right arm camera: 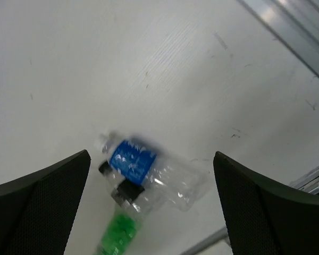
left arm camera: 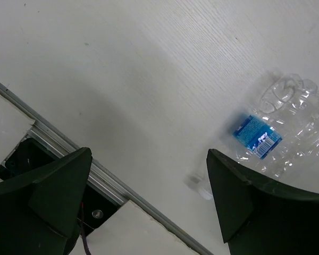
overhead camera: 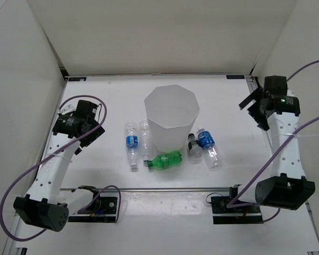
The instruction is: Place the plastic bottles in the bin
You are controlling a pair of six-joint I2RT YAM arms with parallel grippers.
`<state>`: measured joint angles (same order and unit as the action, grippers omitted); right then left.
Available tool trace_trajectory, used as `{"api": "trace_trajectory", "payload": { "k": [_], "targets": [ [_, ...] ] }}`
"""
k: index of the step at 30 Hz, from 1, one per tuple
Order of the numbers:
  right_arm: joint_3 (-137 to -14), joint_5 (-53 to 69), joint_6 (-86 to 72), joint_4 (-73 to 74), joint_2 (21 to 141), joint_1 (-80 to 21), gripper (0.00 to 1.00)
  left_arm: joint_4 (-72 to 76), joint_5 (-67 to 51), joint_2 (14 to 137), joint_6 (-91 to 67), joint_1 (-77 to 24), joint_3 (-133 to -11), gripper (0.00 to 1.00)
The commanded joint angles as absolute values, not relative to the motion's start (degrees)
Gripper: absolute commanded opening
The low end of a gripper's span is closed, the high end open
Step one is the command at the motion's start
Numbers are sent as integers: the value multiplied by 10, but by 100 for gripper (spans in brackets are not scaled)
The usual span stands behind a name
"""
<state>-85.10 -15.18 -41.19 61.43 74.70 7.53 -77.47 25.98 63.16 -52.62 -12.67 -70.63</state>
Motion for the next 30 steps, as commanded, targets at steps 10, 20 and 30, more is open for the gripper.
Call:
{"api": "trace_trajectory", "payload": {
  "k": [10, 20, 30],
  "targets": [
    [-708, 142, -233, 527, 772, 20, 100, -803, 254, 650, -500, -142, -734, 100],
    [-682, 82, -222, 478, 908, -77, 100, -797, 246, 633, -488, -155, -714, 100],
    [-646, 49, -250, 429, 1017, -98, 85, -797, 246, 647, -487, -155, -724, 100]
  ]
}}
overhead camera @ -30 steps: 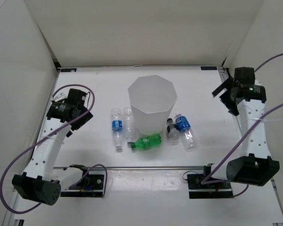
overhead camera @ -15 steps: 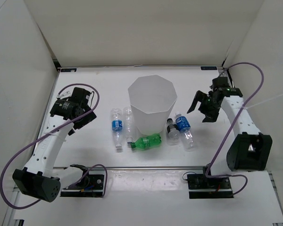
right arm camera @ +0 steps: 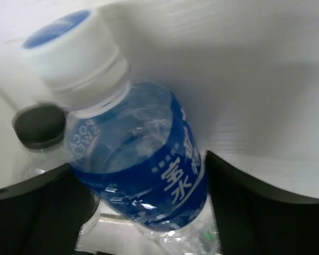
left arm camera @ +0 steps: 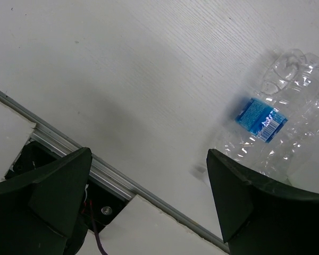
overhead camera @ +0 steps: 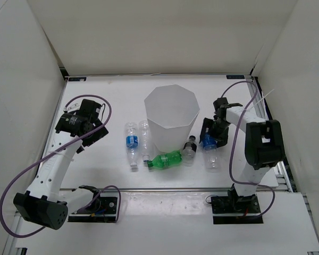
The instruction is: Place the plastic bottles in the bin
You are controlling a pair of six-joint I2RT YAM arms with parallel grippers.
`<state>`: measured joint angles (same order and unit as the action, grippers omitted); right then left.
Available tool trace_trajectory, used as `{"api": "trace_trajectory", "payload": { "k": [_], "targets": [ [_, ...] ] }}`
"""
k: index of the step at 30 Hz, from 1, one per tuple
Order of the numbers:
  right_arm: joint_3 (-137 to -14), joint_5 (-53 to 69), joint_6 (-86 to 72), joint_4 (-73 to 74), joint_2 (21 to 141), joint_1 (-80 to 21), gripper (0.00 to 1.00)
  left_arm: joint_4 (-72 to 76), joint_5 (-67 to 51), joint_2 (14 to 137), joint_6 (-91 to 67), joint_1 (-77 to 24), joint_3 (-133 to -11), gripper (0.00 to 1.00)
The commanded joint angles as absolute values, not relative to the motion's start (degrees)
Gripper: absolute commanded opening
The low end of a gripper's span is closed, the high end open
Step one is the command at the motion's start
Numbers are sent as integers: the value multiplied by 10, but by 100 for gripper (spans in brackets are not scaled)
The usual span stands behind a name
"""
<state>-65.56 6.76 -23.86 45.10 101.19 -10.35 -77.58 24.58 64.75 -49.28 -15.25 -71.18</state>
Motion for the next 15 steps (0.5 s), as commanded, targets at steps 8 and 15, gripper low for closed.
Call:
{"api": "trace_trajectory", "payload": {
  "k": [8, 15],
  "targets": [
    [-680, -5, -279, 489, 950, -74, 37, -797, 258, 653, -497, -155, -730, 100],
    [-787, 15, -376, 488, 677, -114, 40, -753, 245, 664, -503, -155, -694, 100]
  ]
}}
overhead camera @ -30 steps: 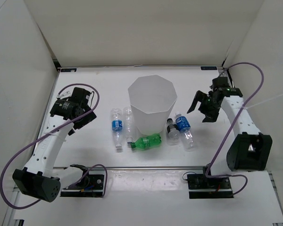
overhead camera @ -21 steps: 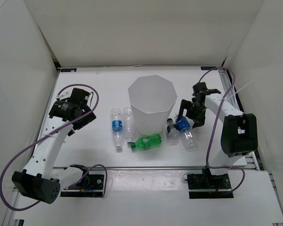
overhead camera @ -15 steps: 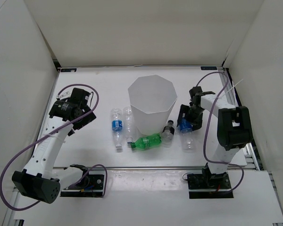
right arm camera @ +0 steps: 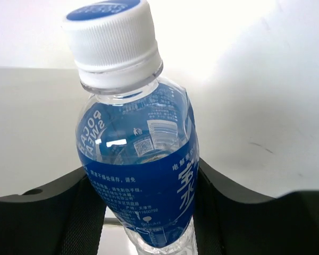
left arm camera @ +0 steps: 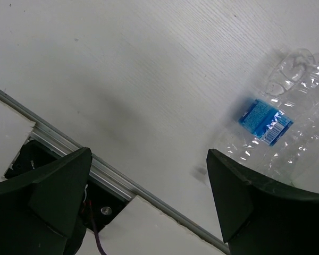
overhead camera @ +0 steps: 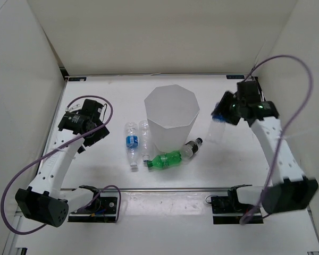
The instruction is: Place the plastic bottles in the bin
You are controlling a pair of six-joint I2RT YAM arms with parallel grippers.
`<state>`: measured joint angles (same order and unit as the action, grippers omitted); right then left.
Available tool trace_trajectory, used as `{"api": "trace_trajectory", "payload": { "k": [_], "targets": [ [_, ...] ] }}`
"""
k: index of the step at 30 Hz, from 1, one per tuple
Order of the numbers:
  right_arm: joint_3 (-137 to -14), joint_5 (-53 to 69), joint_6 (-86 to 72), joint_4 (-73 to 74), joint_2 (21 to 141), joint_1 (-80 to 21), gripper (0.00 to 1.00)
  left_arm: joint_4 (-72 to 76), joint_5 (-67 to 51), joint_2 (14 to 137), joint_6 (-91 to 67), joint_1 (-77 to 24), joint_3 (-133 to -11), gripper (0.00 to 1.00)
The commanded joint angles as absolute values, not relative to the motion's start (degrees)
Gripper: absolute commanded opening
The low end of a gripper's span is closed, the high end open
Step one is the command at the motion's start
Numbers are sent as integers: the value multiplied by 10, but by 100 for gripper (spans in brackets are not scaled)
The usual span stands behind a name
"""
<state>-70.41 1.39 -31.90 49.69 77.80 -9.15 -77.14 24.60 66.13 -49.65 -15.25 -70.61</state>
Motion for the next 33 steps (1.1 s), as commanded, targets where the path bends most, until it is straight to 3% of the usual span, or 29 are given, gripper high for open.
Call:
{"api": "trace_trajectory", "payload": {
  "k": [1, 7, 11, 14, 15, 16, 26, 33],
  "targets": [
    [-844, 15, -387, 488, 669, -114, 40, -745, 245, 664, -503, -155, -693, 100],
    [-1106, -7, -355, 523, 806, -225, 35, -693, 253, 684, -541, -155, -671, 100],
    [-1189, -68, -297, 489, 876, -310, 47, -616, 195, 706, -487, -155, -671, 100],
    [-1203, -92, -287, 483, 925, -342, 69, -564, 111, 750, -450, -155, -671, 100],
    [-1203, -101, -282, 498, 939, -355, 97, -556, 99, 770, -441, -155, -671, 100],
    [-1203, -122, -290, 511, 945, -355, 100, -549, 98, 779, -436, -155, -671, 100],
    [-1117, -72, -315, 526, 817, -361, 100, -414, -6, 797, -360, -177, -568, 100],
    [-1068, -35, -321, 552, 769, -361, 100, -350, -18, 839, -354, -205, -526, 100]
  ]
}}
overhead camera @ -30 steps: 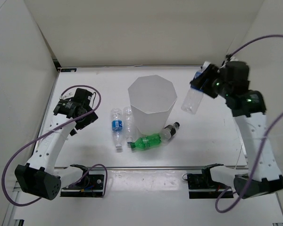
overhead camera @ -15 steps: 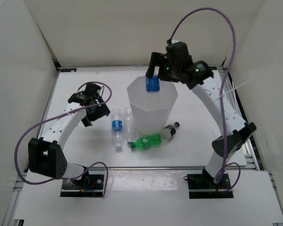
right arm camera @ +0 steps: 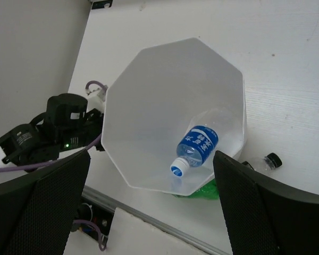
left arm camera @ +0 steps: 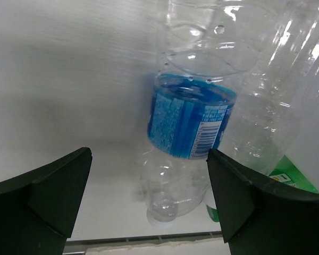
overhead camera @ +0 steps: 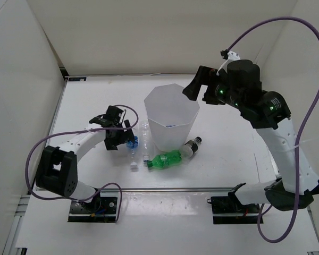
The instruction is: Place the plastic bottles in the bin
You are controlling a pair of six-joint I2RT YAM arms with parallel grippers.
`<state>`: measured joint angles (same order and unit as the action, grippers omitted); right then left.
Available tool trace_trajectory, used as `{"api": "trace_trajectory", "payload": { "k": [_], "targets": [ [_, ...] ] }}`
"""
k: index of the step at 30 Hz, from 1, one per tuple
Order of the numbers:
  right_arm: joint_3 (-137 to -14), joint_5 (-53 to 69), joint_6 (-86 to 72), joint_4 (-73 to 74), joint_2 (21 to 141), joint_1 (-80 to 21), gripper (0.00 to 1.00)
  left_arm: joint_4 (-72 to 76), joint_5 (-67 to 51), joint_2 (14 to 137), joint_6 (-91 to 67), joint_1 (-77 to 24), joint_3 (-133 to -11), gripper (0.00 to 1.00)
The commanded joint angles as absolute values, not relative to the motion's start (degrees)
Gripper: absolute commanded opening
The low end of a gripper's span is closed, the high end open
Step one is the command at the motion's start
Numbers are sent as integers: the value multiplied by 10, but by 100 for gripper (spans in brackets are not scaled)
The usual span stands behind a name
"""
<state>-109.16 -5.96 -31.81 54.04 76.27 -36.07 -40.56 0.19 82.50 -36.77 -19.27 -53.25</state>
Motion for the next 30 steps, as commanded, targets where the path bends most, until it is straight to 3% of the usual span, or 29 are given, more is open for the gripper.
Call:
{"api": "trace_trajectory", "payload": {
  "k": [1, 7, 9, 13, 18, 22, 26, 30],
  "targets": [
    [-1060, -35, -321, 557, 762, -361, 100, -344, -18, 848, -354, -210, -526, 100],
    [-1032, -23, -321, 563, 745, -361, 100, -344, -13, 928, -365, -228, -545, 100],
    [-1032, -23, -321, 570, 739, -361, 100, -344, -4, 933, -371, -228, -550, 96],
    [-1026, -30, -316, 575, 728, -361, 100, -357, 55, 883, -412, -233, -550, 65],
    [-1014, -41, -316, 575, 717, -361, 100, -461, 165, 799, -449, -228, -615, 66],
    [-983, -85, -331, 581, 701, -348, 100, -554, 226, 762, -472, -228, -808, 66],
    [-926, -25, -350, 576, 681, -295, 100, -534, 260, 748, -474, -235, -933, 67],
    [-885, 12, -361, 576, 669, -251, 100, -456, 293, 780, -443, -304, -1005, 67]
  ]
}}
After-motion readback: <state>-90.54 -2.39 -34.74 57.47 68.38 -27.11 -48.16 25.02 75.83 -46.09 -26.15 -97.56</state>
